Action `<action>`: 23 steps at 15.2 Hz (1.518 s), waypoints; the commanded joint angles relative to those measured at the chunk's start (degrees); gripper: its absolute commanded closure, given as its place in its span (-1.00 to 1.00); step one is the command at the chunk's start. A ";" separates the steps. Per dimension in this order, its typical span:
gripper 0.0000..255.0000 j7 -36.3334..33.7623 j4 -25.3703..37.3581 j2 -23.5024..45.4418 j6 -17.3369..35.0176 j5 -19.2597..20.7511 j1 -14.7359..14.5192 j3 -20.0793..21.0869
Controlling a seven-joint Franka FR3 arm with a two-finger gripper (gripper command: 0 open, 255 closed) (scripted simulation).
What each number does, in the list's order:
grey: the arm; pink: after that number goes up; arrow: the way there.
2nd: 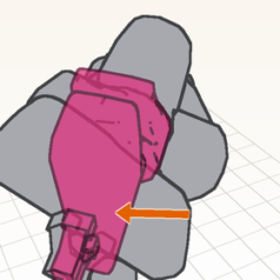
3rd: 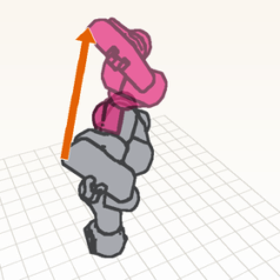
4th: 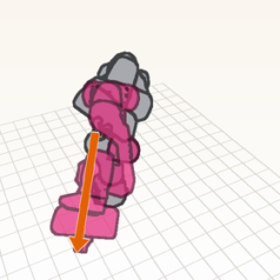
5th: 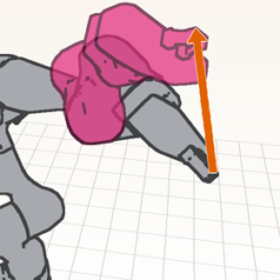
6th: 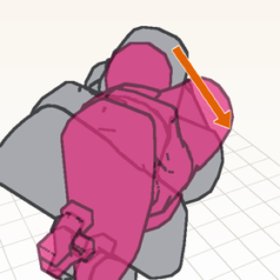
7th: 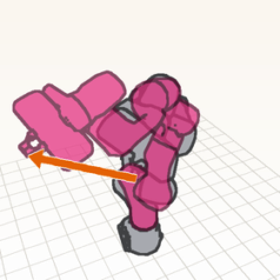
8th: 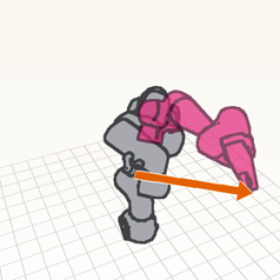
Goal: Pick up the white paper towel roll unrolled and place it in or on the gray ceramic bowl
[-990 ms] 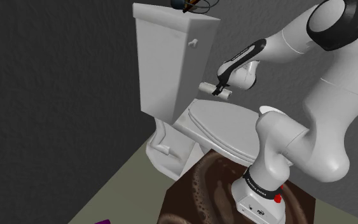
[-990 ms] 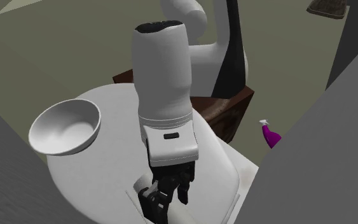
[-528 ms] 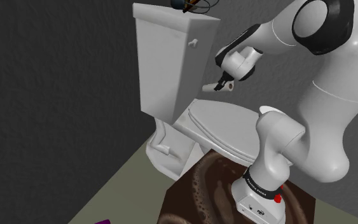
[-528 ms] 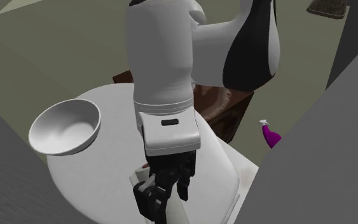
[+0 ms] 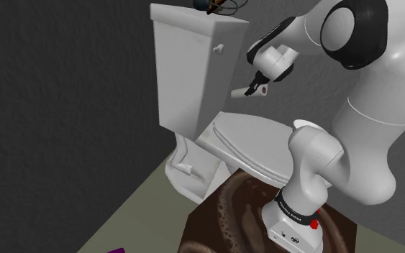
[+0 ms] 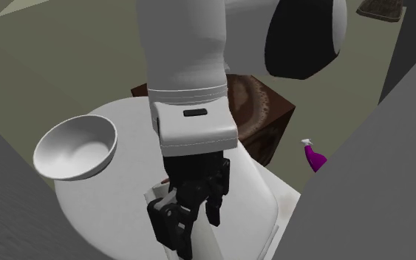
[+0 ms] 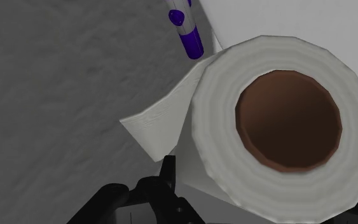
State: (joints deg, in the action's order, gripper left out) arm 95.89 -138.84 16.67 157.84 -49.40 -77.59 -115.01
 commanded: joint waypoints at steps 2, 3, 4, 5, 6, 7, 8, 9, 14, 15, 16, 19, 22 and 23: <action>1.00 -0.57 0.98 2.81 -3.61 -0.19 -1.08 -2.21; 1.00 -0.78 1.31 3.57 -4.66 -0.14 -1.33 -2.84; 1.00 -1.00 1.64 4.29 -5.68 -0.05 -1.54 -3.45; 1.00 -1.24 1.99 4.99 -6.69 0.05 -1.74 -4.03; 1.00 -1.48 2.35 5.65 -7.68 0.18 -1.91 -4.59; 1.00 -1.73 2.71 6.28 -8.65 0.34 -2.07 -5.14; 1.00 -1.99 3.09 6.88 -9.61 0.51 -2.20 -5.67; 1.00 -2.25 3.48 7.45 -10.55 0.69 -2.33 -6.19; 1.00 2.94 1.01 10.25 -13.99 -1.30 -4.74 -13.13; 1.00 4.69 0.12 10.89 -14.76 -1.84 -5.21 -15.03; 1.00 6.40 -0.72 11.48 -15.53 -2.29 -5.55 -16.85; 1.00 11.29 -2.90 12.97 -17.86 -3.01 -5.98 -21.97; 1.00 15.92 -4.53 13.99 -20.19 -3.00 -5.56 -26.63; 1.00 17.40 -4.95 14.21 -20.95 -2.86 -5.27 -28.10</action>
State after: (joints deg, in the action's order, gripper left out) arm 111.68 -143.32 30.24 138.15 -52.45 -83.05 -141.26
